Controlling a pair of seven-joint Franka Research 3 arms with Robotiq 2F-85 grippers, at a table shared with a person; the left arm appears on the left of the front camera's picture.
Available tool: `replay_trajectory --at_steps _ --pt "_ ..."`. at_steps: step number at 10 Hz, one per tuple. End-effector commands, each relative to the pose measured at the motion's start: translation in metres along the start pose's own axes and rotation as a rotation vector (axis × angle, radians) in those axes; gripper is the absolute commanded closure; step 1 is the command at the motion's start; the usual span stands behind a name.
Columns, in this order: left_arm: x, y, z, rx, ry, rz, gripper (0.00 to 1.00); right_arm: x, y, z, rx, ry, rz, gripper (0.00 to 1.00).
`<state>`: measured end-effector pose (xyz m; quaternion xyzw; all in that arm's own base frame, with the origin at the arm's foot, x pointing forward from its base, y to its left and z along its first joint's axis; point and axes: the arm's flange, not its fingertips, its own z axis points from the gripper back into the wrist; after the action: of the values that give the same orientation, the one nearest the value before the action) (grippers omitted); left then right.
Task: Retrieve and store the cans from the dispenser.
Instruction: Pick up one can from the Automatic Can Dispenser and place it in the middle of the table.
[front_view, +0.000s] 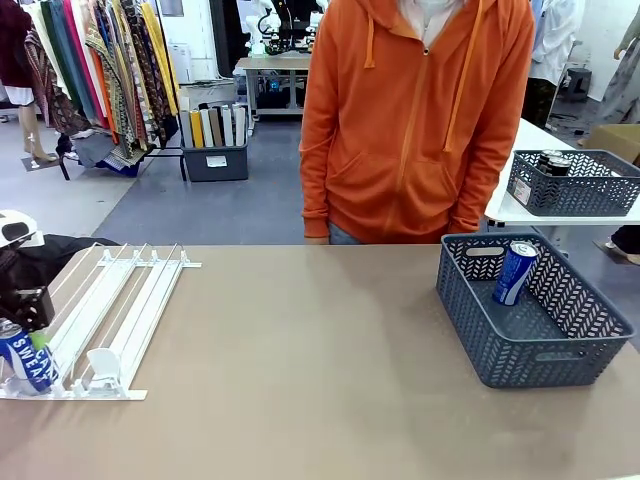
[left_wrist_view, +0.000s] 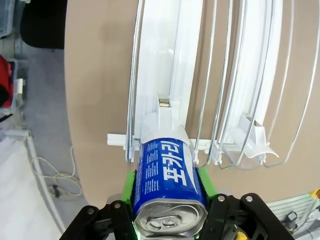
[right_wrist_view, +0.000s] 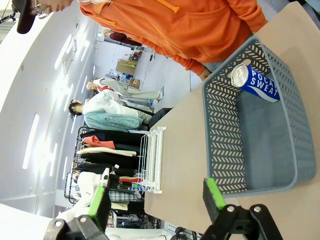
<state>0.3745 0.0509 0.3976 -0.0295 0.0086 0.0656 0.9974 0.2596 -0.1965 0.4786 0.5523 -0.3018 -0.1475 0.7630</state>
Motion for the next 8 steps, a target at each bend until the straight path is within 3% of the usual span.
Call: replay_trajectory --at_steps 1,5,6,8 --pt "-0.006 -0.001 -0.002 0.015 0.021 0.029 1.00 0.003 0.003 -0.002 0.021 -0.016 0.004 0.00" --pt "-0.009 0.000 0.000 0.013 0.016 0.033 1.00 0.003 0.003 -0.002 0.021 -0.016 0.004 0.00" --pt "-0.017 -0.001 0.019 0.038 -0.017 0.047 1.00 0.003 0.003 -0.002 0.021 -0.016 0.004 0.00" --pt "-0.054 -0.004 0.094 0.009 -0.089 0.032 1.00 0.003 0.003 -0.002 0.021 -0.016 0.004 0.00"
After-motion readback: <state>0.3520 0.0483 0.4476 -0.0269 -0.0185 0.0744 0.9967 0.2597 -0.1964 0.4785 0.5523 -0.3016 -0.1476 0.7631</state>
